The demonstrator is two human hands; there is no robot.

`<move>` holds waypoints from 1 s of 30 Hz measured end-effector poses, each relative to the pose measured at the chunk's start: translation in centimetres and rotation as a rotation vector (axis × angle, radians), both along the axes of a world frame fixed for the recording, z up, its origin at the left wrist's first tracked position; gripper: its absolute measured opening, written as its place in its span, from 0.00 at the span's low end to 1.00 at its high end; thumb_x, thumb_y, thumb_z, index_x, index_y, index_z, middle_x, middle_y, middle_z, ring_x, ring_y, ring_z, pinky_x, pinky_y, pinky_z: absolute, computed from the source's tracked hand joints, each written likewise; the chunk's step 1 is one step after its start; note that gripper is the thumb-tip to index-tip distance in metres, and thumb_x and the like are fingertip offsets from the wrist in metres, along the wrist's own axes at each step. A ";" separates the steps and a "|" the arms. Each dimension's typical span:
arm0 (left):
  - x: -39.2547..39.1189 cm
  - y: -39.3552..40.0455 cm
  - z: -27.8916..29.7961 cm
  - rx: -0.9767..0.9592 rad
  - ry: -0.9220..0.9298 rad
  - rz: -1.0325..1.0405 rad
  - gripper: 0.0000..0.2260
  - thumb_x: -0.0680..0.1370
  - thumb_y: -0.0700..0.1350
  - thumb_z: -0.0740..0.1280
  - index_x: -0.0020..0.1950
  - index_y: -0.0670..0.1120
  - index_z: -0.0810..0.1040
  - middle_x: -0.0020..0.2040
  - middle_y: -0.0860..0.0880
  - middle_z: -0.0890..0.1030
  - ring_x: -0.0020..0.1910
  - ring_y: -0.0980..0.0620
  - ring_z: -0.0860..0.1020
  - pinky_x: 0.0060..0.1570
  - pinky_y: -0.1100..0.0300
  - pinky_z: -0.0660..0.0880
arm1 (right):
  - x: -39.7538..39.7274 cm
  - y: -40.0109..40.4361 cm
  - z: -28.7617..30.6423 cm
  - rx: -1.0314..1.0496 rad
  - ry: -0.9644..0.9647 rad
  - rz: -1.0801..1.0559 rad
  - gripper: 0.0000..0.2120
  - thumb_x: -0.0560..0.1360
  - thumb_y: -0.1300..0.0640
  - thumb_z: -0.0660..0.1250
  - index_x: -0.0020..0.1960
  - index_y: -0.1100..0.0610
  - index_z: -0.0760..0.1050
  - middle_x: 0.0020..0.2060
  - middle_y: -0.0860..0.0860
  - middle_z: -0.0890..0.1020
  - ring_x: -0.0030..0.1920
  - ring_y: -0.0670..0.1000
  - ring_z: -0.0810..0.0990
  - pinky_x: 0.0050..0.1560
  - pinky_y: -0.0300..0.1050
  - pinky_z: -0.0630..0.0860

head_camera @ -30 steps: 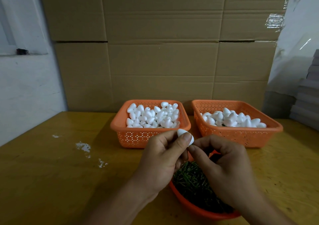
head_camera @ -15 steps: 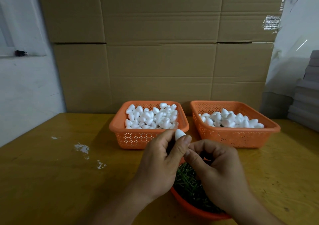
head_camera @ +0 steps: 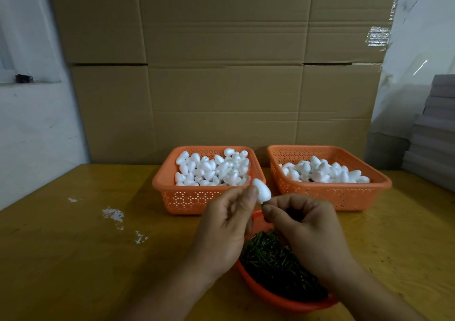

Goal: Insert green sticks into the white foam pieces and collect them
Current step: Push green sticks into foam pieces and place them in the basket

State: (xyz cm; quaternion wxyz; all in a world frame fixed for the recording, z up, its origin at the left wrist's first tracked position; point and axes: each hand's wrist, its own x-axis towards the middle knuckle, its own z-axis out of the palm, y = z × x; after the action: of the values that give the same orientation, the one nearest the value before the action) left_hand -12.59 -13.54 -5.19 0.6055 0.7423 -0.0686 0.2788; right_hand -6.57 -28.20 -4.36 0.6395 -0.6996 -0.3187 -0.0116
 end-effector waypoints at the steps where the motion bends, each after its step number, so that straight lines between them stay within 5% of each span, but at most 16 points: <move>1: 0.0 0.1 -0.1 -0.008 0.011 0.004 0.20 0.80 0.65 0.59 0.43 0.52 0.79 0.29 0.50 0.72 0.27 0.56 0.70 0.30 0.65 0.69 | 0.7 -0.2 0.3 -0.041 -0.011 -0.058 0.07 0.75 0.59 0.73 0.39 0.53 0.85 0.28 0.50 0.82 0.23 0.43 0.72 0.26 0.35 0.69; 4: 0.0 0.1 -0.3 -0.019 0.051 0.018 0.16 0.80 0.62 0.57 0.47 0.54 0.79 0.29 0.50 0.73 0.28 0.55 0.71 0.30 0.63 0.69 | 4.4 -1.5 1.4 -0.220 -0.166 -0.315 0.04 0.75 0.55 0.74 0.43 0.48 0.85 0.32 0.46 0.85 0.30 0.43 0.81 0.32 0.38 0.75; 6: 0.1 0.0 -0.4 -0.007 0.059 0.022 0.15 0.80 0.61 0.58 0.47 0.55 0.79 0.29 0.52 0.73 0.29 0.54 0.70 0.29 0.60 0.68 | 7.3 -2.4 1.8 -0.270 -0.220 -0.456 0.03 0.76 0.57 0.73 0.47 0.52 0.86 0.33 0.44 0.84 0.28 0.37 0.79 0.30 0.37 0.70; 10: 0.2 0.1 -0.6 -0.017 0.046 0.019 0.17 0.78 0.66 0.58 0.48 0.56 0.79 0.29 0.53 0.73 0.28 0.53 0.70 0.28 0.59 0.67 | 13.0 -4.0 1.7 -0.353 -0.212 -0.708 0.05 0.77 0.58 0.72 0.51 0.56 0.86 0.30 0.48 0.82 0.25 0.47 0.77 0.28 0.43 0.72; 13: 0.3 0.3 -0.6 -0.023 0.031 0.024 0.17 0.77 0.66 0.58 0.48 0.57 0.79 0.30 0.53 0.73 0.28 0.54 0.70 0.28 0.61 0.68 | 16.3 -4.5 1.9 -0.427 -0.204 -0.830 0.06 0.77 0.58 0.72 0.44 0.58 0.85 0.28 0.52 0.81 0.29 0.55 0.80 0.30 0.46 0.75; 17: 0.3 0.3 -0.8 -0.023 0.021 0.019 0.15 0.79 0.63 0.58 0.47 0.56 0.79 0.29 0.52 0.72 0.28 0.54 0.69 0.28 0.62 0.67 | 19.2 -4.5 1.8 -0.570 -0.128 -0.880 0.08 0.76 0.58 0.71 0.40 0.60 0.84 0.32 0.56 0.82 0.32 0.55 0.80 0.30 0.42 0.71; 25: 0.2 0.3 -0.9 0.003 0.025 -0.008 0.14 0.79 0.63 0.58 0.46 0.56 0.78 0.29 0.53 0.73 0.28 0.56 0.70 0.29 0.63 0.67 | 20.6 -3.9 2.0 -0.713 -0.113 -0.847 0.08 0.77 0.56 0.70 0.42 0.57 0.84 0.34 0.54 0.82 0.32 0.54 0.80 0.36 0.48 0.80; 30: 0.2 0.2 -0.9 0.004 0.034 -0.029 0.14 0.80 0.58 0.60 0.43 0.51 0.76 0.28 0.55 0.71 0.27 0.58 0.68 0.28 0.65 0.66 | 19.6 -4.1 1.9 -0.626 -0.168 -0.841 0.06 0.77 0.58 0.69 0.47 0.56 0.85 0.35 0.51 0.81 0.33 0.52 0.80 0.32 0.44 0.77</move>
State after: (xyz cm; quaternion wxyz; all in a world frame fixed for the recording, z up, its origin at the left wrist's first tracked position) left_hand -12.44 -13.36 -6.05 0.6091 0.7470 -0.0697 0.2572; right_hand 13.01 -32.32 -2.46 0.3126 -0.9210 -0.0492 -0.2274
